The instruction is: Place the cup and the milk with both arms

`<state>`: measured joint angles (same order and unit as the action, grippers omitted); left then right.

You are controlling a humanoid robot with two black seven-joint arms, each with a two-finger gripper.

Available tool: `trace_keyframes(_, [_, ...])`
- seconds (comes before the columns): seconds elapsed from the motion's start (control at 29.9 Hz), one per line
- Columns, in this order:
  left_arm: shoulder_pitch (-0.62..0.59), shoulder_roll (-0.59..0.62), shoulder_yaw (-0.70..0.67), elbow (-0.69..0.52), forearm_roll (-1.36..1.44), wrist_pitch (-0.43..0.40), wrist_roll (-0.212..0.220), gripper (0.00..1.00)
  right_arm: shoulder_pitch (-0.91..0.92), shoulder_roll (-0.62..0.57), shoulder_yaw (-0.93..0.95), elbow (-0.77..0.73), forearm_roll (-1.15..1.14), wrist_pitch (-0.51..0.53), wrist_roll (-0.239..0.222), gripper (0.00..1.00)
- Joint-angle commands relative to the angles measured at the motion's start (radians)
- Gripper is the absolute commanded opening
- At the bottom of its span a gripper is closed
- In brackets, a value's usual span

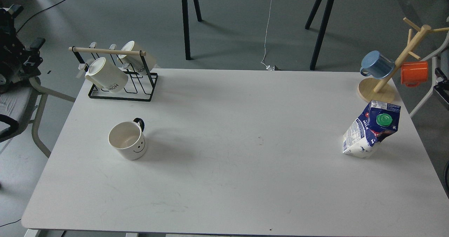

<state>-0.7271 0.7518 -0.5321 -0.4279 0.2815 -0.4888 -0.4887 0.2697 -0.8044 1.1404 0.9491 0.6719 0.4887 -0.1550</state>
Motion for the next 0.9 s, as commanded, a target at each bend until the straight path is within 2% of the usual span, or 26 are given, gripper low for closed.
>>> trace_keyframes(0.0, [0.006,-0.006,0.0,0.032,-0.001,0.0,0.0,1.0,-0.001,0.002,0.004,-0.003,0.0,0.0,0.002,0.98])
trace_keyframes(0.33, [-0.002,0.004,0.014,0.052,0.034,0.0,0.0,1.0,-0.001,0.004,0.018,-0.003,0.002,0.0,0.003,0.98])
trace_keyframes(0.53, [-0.133,0.02,0.032,0.047,0.263,0.0,0.0,1.0,-0.001,0.002,0.033,-0.003,0.003,0.0,0.003,0.98])
trace_keyframes(0.67, [-0.169,0.024,0.034,0.038,0.448,0.0,0.0,1.0,-0.003,-0.001,0.033,-0.016,0.003,0.0,0.003,0.98])
trace_keyframes(0.77, [-0.193,0.027,0.035,-0.018,0.718,0.0,0.0,1.0,-0.007,0.002,0.033,-0.029,0.003,0.0,0.003,0.98])
trace_keyframes(0.87, [-0.192,0.061,0.034,-0.148,0.936,0.0,0.0,1.0,-0.009,0.002,0.033,-0.041,0.003,0.0,0.003,0.98])
